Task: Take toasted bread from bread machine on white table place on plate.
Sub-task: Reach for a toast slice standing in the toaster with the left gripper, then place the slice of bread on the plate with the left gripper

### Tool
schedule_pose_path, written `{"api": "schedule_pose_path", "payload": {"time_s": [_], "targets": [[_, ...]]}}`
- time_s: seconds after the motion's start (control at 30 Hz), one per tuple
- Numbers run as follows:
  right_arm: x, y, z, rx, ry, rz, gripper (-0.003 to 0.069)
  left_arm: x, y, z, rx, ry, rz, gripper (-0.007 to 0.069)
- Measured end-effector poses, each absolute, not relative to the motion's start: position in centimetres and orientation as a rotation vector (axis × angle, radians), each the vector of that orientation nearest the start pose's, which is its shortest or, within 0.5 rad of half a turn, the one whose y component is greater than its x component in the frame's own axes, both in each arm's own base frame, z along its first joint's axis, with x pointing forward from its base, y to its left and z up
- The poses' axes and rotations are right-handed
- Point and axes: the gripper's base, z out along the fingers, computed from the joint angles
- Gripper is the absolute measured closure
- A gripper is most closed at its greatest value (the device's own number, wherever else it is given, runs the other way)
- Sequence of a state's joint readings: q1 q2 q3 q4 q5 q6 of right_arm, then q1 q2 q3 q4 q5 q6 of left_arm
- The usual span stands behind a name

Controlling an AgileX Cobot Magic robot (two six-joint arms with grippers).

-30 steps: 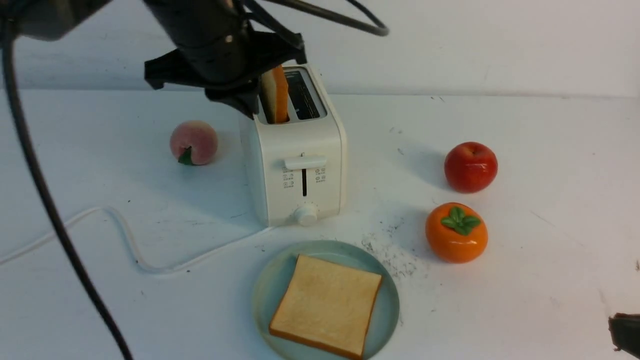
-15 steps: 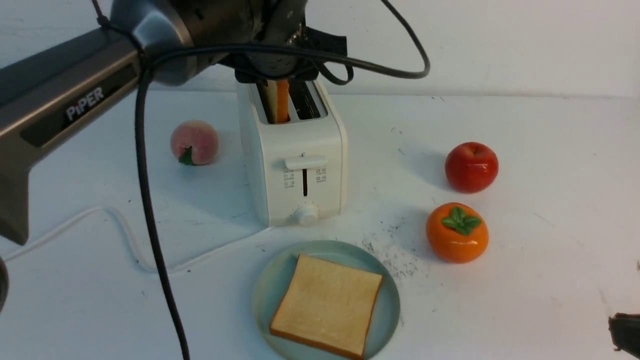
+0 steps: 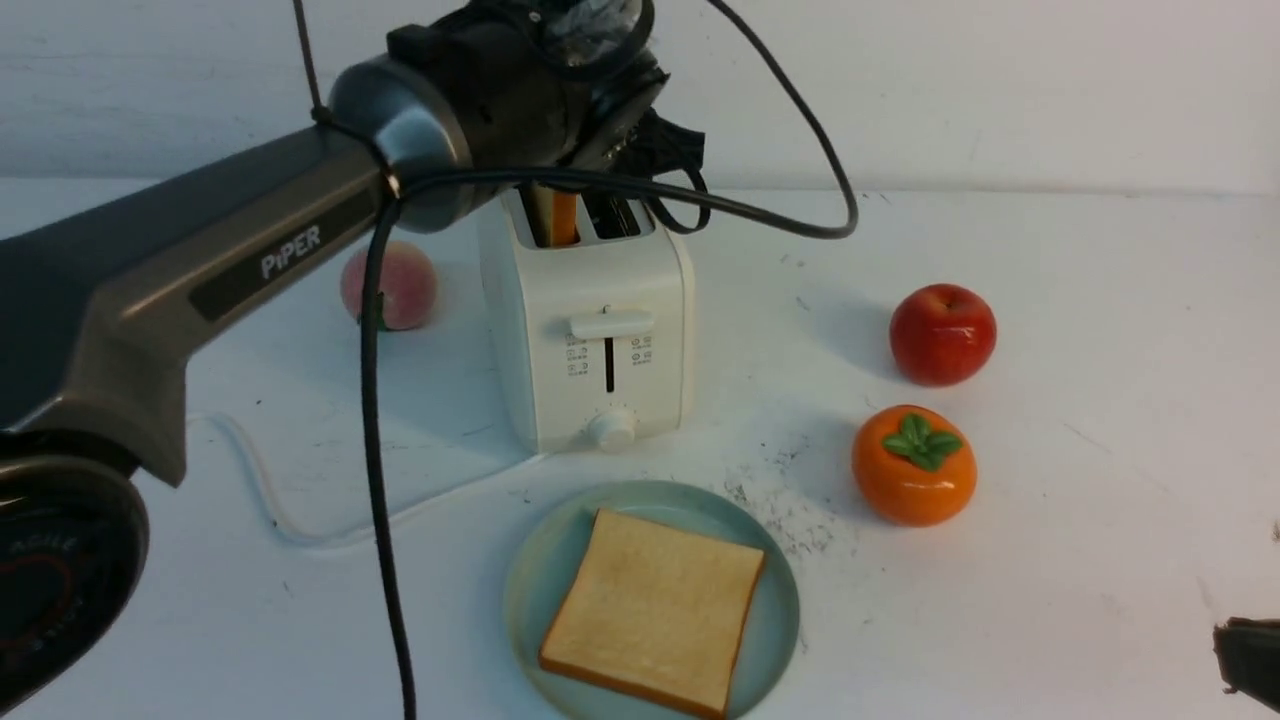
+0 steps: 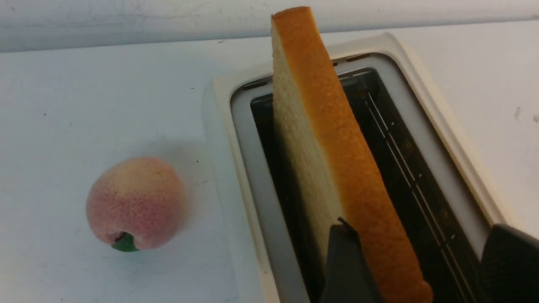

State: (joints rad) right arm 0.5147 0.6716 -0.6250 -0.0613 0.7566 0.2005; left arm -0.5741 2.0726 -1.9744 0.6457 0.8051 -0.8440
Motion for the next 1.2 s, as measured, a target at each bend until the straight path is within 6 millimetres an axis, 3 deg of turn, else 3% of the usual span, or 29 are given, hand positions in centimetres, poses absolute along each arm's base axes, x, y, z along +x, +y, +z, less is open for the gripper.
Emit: {"api": "schedule_pose_path", "payload": {"time_s": [0.13, 0.27, 0.43, 0.57, 0.7, 0.73, 0.8, 0.83, 0.87, 0.9, 1.0, 1.1, 1.2], "targets": [[10.7, 5.6, 30.1, -0.39, 2.27, 0.298, 0.0638, 43.3, -23.1, 30.3, 0.023, 2.208, 0.03, 0.0244], [10.7, 5.6, 30.1, -0.39, 2.271, 0.299, 0.0634, 43.8, -23.2, 29.2, 0.05, 2.209, 0.078, 0.0345], [10.7, 5.6, 30.1, -0.39, 2.279, 0.297, 0.0629, 43.8, -23.0, 29.4, 0.058, 2.197, 0.109, 0.0527], [10.7, 5.6, 30.1, -0.39, 2.281, 0.297, 0.0626, 43.5, -22.7, 30.6, 0.051, 2.176, 0.101, 0.0526], [10.6, 5.7, 30.1, -0.381, 2.288, 0.322, 0.0624, 42.3, -22.0, 33.9, 0.026, 2.12, 0.059, 0.0526], [10.6, 5.7, 30.1, -0.379, 2.289, 0.326, 0.0624, 41.2, -21.4, 36.4, 0.007, 2.077, 0.026, 0.0526], [10.6, 5.7, 30.1, -0.379, 2.289, 0.327, 0.0622, 39.6, -20.5, 39.5, -0.028, 2.033, -0.031, 0.0526], [10.6, 5.7, 30.1, -0.379, 2.289, 0.327, 0.0621, 39.5, -20.4, 39.8, -0.032, 2.028, -0.039, 0.0526], [10.6, 5.7, 30.1, -0.379, 2.289, 0.327, 0.0618, 37.8, -19.4, 42.4, -0.07, 2.001, -0.097, 0.0526], [10.6, 5.7, 30.1, -0.379, 2.289, 0.327, 0.0618, 37.6, -19.3, 42.7, -0.075, 1.999, -0.105, 0.0526], [10.6, 5.7, 30.0, -0.379, 2.29, 0.326, 0.0615, 32.4, -16.7, 48.0, -0.188, 2.0, -0.285, 0.0526], [10.6, 5.7, 30.0, -0.379, 2.29, 0.326, 0.0615, 28.2, -14.7, 50.2, -0.191, 2.095, -0.338, 0.0526], [10.6, 5.7, 30.0, -0.379, 2.291, 0.326, 0.0615, 25.0, -13.7, 50.7, -0.077, 2.224, -0.355, 0.0526]]}}
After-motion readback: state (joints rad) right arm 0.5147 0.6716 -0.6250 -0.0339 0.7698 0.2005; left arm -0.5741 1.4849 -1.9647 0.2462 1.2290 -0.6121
